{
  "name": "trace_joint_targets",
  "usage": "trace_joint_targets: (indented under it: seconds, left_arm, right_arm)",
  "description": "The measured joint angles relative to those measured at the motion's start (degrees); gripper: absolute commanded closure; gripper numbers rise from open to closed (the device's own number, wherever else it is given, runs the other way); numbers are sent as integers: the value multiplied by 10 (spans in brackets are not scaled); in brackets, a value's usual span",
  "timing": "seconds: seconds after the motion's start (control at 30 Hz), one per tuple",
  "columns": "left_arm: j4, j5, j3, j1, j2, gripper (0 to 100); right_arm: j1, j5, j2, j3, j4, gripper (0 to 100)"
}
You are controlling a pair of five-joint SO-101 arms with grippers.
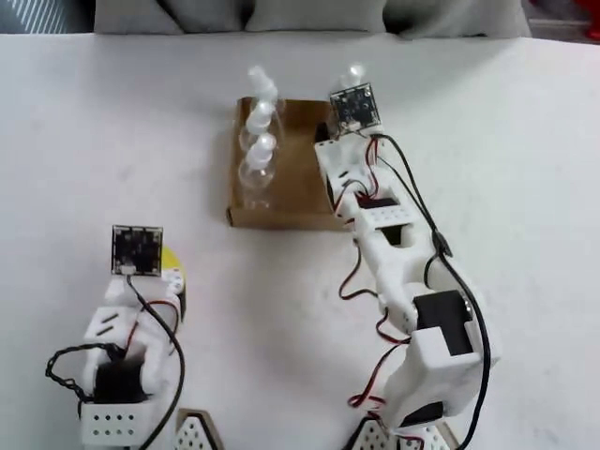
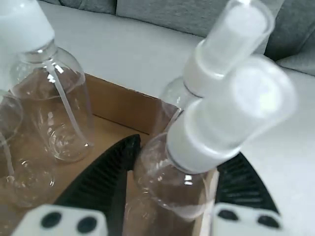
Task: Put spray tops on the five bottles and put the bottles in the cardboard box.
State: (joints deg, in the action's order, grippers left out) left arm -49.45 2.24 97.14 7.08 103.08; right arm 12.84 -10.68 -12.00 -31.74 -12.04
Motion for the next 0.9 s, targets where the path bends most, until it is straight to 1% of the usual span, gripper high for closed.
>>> trace_joint_targets:
  seconds: [0.13, 0.27, 0.37, 0.47, 0.57, 0.67, 0.9]
  left_arm:
    - [0, 0, 0, 0, 0, 977]
    - [0, 0, 0, 0, 0, 977]
    - [0, 0, 0, 0, 0, 977]
    - [0, 0, 0, 0, 0, 977]
    - [0, 0, 0, 0, 0, 977]
    - [0, 0, 0, 0, 0, 977]
    - [0, 0, 0, 0, 0, 977]
  right_arm:
    - [2, 0, -1, 0, 0, 766]
    - [2, 0, -1, 0, 0, 731]
    - [1, 25, 7, 0, 3, 693]
    - [-3, 63, 33, -1, 40, 677]
    - [-2, 73, 56, -1, 84, 683]
    - [1, 73, 62, -1, 98, 728]
    - [4, 73, 62, 4, 98, 928]
